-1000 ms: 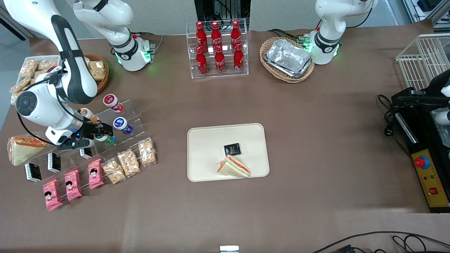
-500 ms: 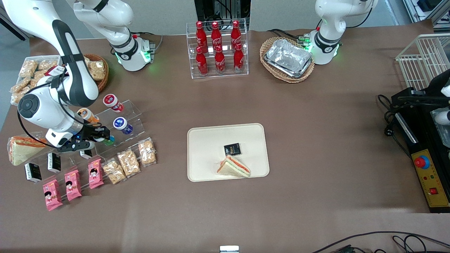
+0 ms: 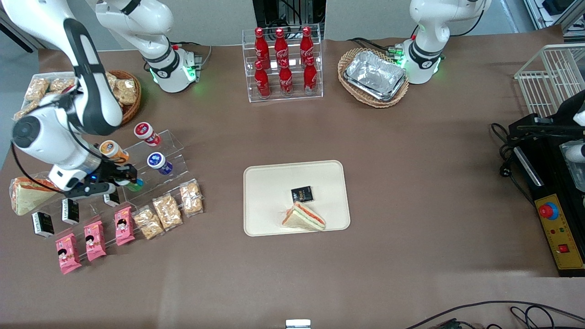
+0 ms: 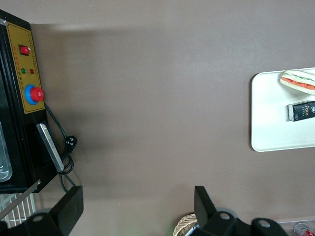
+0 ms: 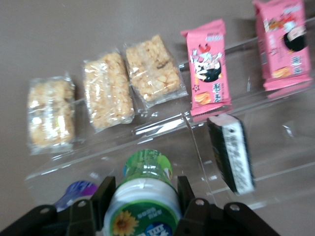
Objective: Place green gum on tray
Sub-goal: 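Lift the gum bottle out of the rack and carry it toward the cream tray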
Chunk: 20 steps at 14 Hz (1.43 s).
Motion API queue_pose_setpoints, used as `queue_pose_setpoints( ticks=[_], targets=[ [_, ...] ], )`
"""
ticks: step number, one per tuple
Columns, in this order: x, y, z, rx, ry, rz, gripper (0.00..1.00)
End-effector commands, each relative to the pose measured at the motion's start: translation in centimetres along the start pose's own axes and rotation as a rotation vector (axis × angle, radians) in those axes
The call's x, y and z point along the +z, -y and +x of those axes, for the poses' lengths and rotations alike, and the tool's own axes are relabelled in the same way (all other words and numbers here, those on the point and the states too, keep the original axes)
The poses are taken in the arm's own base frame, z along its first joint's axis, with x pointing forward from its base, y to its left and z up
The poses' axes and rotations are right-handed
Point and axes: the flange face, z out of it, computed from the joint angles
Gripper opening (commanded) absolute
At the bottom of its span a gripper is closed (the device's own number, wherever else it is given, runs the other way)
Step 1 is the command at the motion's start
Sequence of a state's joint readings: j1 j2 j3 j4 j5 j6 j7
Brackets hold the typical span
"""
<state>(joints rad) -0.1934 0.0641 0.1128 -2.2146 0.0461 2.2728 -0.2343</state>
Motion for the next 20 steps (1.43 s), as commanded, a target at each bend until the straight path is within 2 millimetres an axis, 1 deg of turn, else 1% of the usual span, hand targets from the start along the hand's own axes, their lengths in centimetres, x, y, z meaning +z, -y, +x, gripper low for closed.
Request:
queue_pose_setpoints(
  ticks=[1,2,3,4,5,6,7,8,11,12,13,14,16,18,19,20],
  targets=[
    [-11.2,1.0,1.7,-0.021,0.027,-0.004,0.00],
    [-13.8,1.5,2.4,-0.021,0.036,0.007,0.00],
    [-15.8,3.6,3.0,-0.039,0.038,0.008,0.00],
    [-17.4,5.8,3.3,-0.027,0.039,0.005,0.00],
    [-18.4,8.5,3.5,0.010,0.051,0.007,0.00],
    [-18.7,11.5,3.5,0.060,0.063,0.005,0.00],
    [-18.5,15.5,3.5,0.089,0.068,0.003,0.00],
    [-17.9,18.6,3.4,0.126,0.075,0.001,0.00],
    [-14.0,28.5,3.5,0.226,0.099,0.008,0.00],
    [-12.3,31.0,4.1,0.259,0.100,0.029,0.00],
    [-9.7,33.5,4.7,0.280,0.096,0.043,0.00],
    [-7.7,35.4,5.1,0.273,0.064,0.031,0.00],
    [-2.7,38.1,5.5,0.263,0.046,-0.010,0.00],
    [2.0,41.4,5.0,0.219,0.018,-0.011,0.00],
    [4.5,42.3,5.1,0.231,0.008,-0.010,0.00],
    [6.5,43.1,5.0,0.237,-0.008,-0.015,0.00]
  ],
)
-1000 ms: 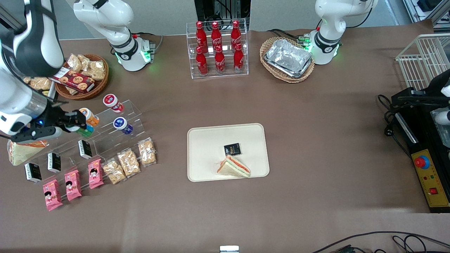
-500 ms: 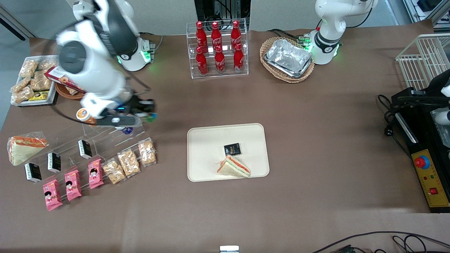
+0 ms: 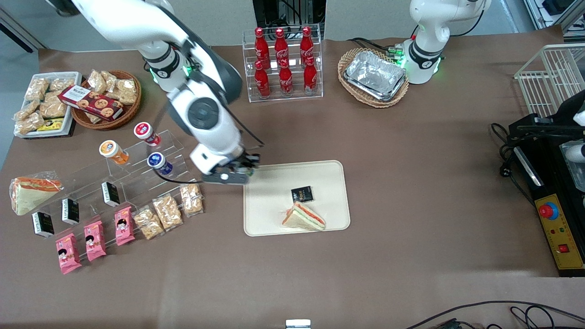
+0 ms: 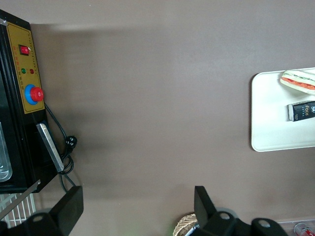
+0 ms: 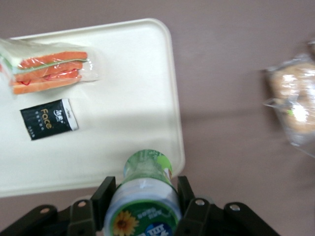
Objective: Place green gum on tray
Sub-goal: 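Lift the gum bottle out of the rack and carry it toward the cream tray, then lower the gum bottle onto the tray beside the black packet and release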
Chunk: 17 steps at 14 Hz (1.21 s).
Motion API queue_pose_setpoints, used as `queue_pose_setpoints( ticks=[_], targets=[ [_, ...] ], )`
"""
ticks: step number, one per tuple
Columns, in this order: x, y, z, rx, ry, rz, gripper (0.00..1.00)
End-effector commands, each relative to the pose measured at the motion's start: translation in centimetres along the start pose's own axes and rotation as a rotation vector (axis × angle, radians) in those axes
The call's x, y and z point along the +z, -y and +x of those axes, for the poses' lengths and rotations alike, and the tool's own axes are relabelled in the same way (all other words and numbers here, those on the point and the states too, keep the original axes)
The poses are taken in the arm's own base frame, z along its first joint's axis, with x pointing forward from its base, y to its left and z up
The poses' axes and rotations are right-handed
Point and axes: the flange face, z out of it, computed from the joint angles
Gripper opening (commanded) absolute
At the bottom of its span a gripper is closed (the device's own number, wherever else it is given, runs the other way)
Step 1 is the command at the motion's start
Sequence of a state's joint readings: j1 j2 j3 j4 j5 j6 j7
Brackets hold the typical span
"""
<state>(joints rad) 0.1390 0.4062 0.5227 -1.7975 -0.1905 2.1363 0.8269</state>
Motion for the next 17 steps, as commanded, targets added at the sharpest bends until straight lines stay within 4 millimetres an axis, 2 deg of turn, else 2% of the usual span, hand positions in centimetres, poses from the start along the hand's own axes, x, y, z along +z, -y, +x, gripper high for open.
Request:
queue_pose_setpoints(
  ticks=[1,3,6,7,8,9,10,11,12,14,15,17],
  targets=[
    [6.4,3.7,-0.2,0.006,-0.051,0.002,0.00],
    [9.7,4.2,-0.4,-0.011,-0.056,-0.001,0.00],
    [11.8,3.4,0.7,0.008,-0.056,0.021,0.00],
    [12.1,3.1,1.0,0.015,-0.058,0.022,0.04],
    [12.3,2.9,1.1,0.017,-0.057,0.020,0.27],
    [12.4,2.8,1.2,0.020,-0.056,0.018,0.92],
    [12.5,2.7,1.2,0.021,-0.055,0.015,1.00],
    [12.1,2.5,1.5,0.025,-0.060,0.015,1.00],
    [11.3,2.2,1.8,0.027,-0.069,0.012,1.00],
    [7.9,1.1,2.1,0.024,-0.087,-0.015,1.00],
    [5.0,1.3,1.2,0.008,-0.091,-0.048,1.00],
    [-1.0,-0.5,0.6,0.004,-0.076,-0.103,1.00]
  ],
)
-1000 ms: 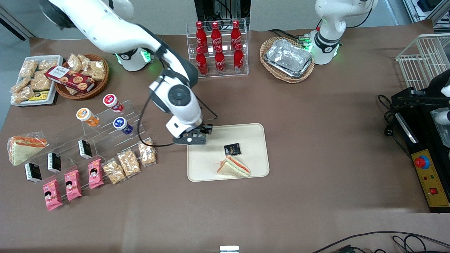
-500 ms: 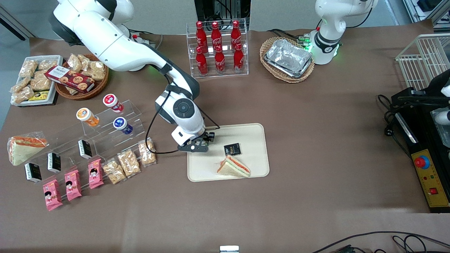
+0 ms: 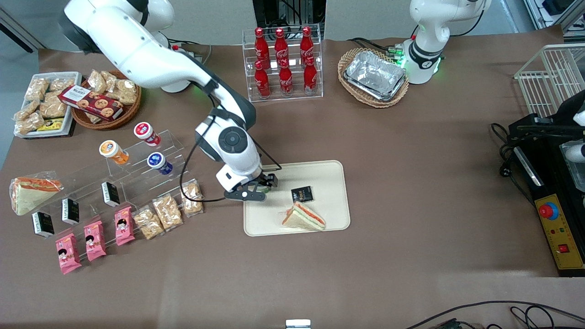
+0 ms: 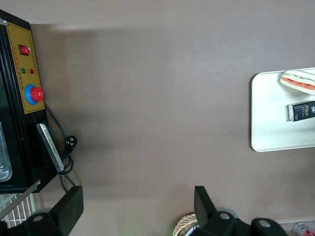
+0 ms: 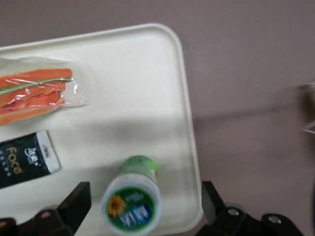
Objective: Place green gum on tray
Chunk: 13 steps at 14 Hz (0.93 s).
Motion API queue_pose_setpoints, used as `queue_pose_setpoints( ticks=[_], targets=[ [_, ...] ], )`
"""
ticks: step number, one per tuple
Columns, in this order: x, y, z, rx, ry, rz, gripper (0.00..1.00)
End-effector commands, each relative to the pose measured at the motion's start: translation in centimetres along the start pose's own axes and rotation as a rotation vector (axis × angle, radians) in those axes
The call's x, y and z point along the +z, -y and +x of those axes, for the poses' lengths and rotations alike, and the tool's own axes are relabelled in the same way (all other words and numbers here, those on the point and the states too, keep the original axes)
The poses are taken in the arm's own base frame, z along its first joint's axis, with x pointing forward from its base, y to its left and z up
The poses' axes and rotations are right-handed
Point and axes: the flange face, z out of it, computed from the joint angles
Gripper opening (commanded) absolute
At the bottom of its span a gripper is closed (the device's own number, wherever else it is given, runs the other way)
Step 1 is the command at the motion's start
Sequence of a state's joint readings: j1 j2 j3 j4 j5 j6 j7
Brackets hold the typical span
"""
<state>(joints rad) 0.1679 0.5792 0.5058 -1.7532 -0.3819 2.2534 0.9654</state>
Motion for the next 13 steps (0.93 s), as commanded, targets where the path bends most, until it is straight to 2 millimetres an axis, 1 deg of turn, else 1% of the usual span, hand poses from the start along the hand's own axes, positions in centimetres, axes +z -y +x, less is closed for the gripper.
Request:
queue_pose_setpoints(
  ticks=[1,2,3,4,5,6,8,9,10,12,13],
  targets=[
    [-11.7,-3.5,-0.4,-0.027,0.011,-0.041,1.00],
    [-15.4,-5.6,-0.1,-0.020,0.035,-0.005,1.00],
    [-18.0,-8.2,0.4,-0.045,0.063,0.002,1.00],
    [-20.3,-12.0,1.6,-0.073,0.068,-0.008,1.00],
    [-22.1,-16.3,3.0,-0.084,0.064,-0.026,1.00],
    [-23.2,-20.8,4.5,-0.105,0.063,-0.034,1.00],
    [-25.2,-28.6,6.5,-0.147,0.043,-0.028,1.00],
    [-25.7,-32.0,7.4,-0.168,0.035,-0.028,1.00],
    [-26.6,-34.7,7.7,-0.197,0.019,-0.029,1.00],
    [-27.7,-39.5,8.4,-0.201,-0.001,-0.031,1.00],
    [-28.2,-40.8,8.6,-0.189,-0.011,-0.025,1.00]
  ],
)
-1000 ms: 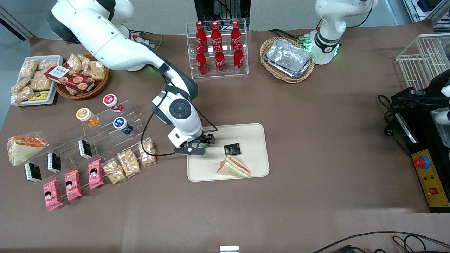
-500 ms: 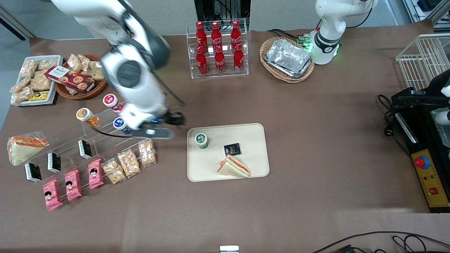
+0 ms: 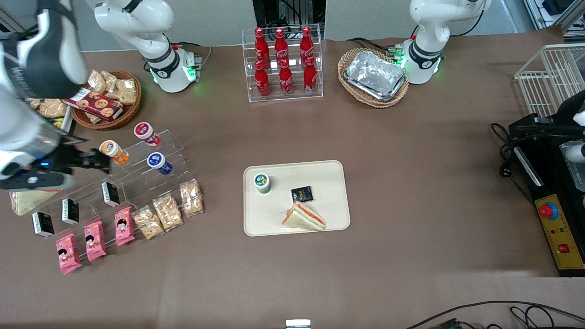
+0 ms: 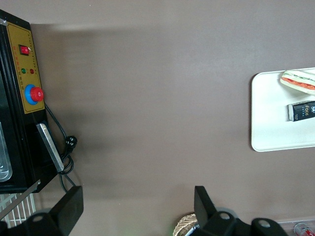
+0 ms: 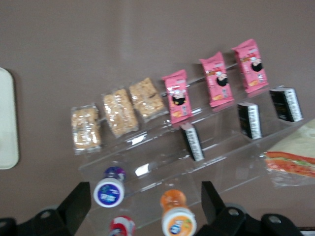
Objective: Place green gum on tray
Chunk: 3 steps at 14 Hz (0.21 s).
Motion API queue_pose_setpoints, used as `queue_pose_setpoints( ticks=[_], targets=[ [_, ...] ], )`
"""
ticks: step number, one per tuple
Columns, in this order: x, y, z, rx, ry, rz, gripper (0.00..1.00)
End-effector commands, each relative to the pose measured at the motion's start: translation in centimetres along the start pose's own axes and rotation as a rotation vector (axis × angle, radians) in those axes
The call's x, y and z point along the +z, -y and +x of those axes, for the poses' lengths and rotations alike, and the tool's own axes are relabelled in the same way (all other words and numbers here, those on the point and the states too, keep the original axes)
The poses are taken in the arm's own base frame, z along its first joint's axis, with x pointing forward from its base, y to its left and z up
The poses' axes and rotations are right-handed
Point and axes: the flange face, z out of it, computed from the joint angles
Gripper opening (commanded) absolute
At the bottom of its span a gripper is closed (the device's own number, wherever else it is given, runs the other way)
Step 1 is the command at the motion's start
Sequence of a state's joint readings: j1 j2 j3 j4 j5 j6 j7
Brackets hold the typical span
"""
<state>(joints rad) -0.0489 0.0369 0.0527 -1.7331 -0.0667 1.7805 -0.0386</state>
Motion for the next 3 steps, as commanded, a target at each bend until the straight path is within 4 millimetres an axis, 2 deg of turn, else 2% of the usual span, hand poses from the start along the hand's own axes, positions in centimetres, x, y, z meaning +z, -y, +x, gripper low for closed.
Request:
queue_pose_setpoints(
  ticks=[1,3],
  targets=[
    [-1.43,-4.09,-0.74,0.014,-0.029,0.042,1.00],
    [-1.39,-4.94,-0.98,0.033,-0.024,0.053,1.00]
  ],
)
